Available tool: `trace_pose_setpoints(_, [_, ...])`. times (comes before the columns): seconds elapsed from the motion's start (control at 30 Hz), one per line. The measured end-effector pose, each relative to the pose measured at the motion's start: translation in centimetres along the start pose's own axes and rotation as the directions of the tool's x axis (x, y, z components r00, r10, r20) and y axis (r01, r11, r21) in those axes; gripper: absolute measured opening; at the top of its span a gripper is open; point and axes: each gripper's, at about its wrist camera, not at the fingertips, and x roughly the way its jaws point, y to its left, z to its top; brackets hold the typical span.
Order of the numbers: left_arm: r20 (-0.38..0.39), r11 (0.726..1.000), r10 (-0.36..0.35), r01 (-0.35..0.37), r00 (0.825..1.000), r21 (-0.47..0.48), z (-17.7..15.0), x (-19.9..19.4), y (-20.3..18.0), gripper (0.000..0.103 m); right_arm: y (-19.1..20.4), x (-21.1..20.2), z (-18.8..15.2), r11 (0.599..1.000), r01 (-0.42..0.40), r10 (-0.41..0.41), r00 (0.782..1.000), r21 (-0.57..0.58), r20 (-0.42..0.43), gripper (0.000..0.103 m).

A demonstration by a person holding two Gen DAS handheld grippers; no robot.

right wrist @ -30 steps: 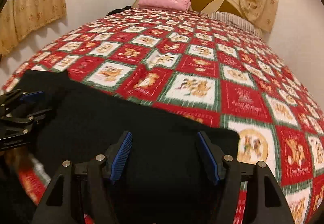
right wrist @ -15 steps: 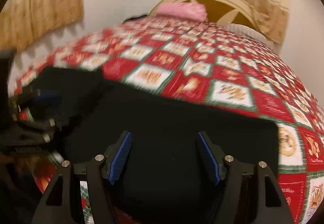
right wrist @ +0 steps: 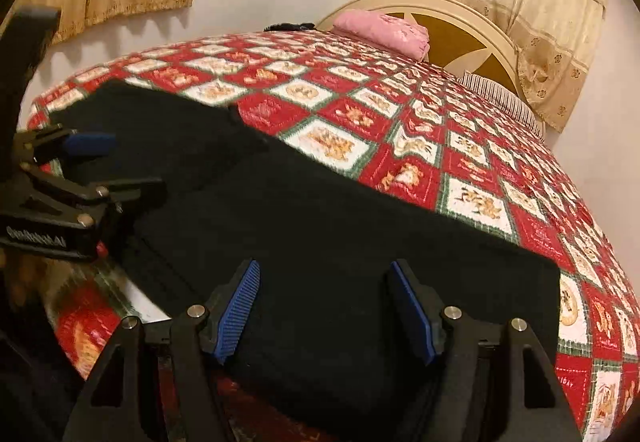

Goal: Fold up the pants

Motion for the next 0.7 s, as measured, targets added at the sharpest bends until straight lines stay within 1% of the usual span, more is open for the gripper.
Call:
trace_pose_setpoints(0.03, [0.005, 1.0, 0.003, -0.002, 1.0, -0.007, 0.1, -0.2, 0.3, 0.1, 0.1, -0.2, 0.3, 1.0, -0.009, 0.009, 1.0, 0.001, 0.014, 0.068])
trace_pose_setpoints(0.1, [0.015, 1.0, 0.007, -0.007, 1.0, -0.024, 0.3, -0.8, 1.2, 0.1, 1.2, -0.4, 1.1, 0.999, -0.033, 0.034, 0.999, -0.032, 0.03, 0.068])
trace_pose_setpoints(0.17, [0.022, 0.999, 0.033, -0.032, 0.999, -0.036, 0.4, -1.3, 2.4, 0.1, 2.2, -0.2, 1.9, 0.998, -0.044, 0.046, 0.998, -0.045, 0.047, 0.068])
trace_pose_setpoints(0.27, [0.016, 0.994, 0.099, -0.098, 0.995, -0.054, 0.4, -1.9, 4.2, 0.1, 3.9, 1.1, 3.2, 0.992, -0.11, 0.114, 0.992, -0.063, 0.059, 0.068])
trace_pose_setpoints(0.37, [0.008, 0.984, 0.161, -0.16, 0.987, -0.079, 0.3, -2.4, 5.9, 0.1, 5.1, 2.7, 3.9, 0.987, -0.15, 0.151, 0.988, -0.056, 0.033, 0.068])
trace_pose_setpoints(0.47, [-0.005, 0.974, 0.208, -0.208, 0.978, -0.085, 0.0, -2.4, 7.3, 0.1, 5.8, 4.5, 3.8, 0.982, -0.183, 0.182, 0.983, -0.038, -0.03, 0.068])
trace_pose_setpoints(0.5, [-0.011, 0.972, 0.217, -0.217, 0.976, -0.087, -0.2, -2.3, 7.6, 0.1, 5.8, 4.9, 3.5, 0.98, -0.197, 0.197, 0.98, -0.018, -0.037, 0.068])
trace_pose_setpoints(0.53, [-0.023, 0.972, 0.216, -0.217, 0.976, -0.093, -0.4, -2.1, 8.0, 0.1, 5.5, 5.0, 3.3, 0.977, -0.211, 0.211, 0.977, 0.003, -0.026, 0.068])
trace_pose_setpoints(0.63, [-0.047, 0.971, 0.212, -0.216, 0.976, -0.103, -1.0, -1.7, 8.6, 0.1, 5.4, 4.9, 3.3, 0.974, -0.226, 0.226, 0.974, 0.009, -0.033, 0.069])
trace_pose_setpoints(0.7, [-0.051, 0.971, 0.211, -0.216, 0.976, -0.102, -1.1, -1.5, 8.7, 0.1, 5.5, 4.7, 3.1, 0.975, -0.22, 0.22, 0.975, 0.006, -0.027, 0.069])
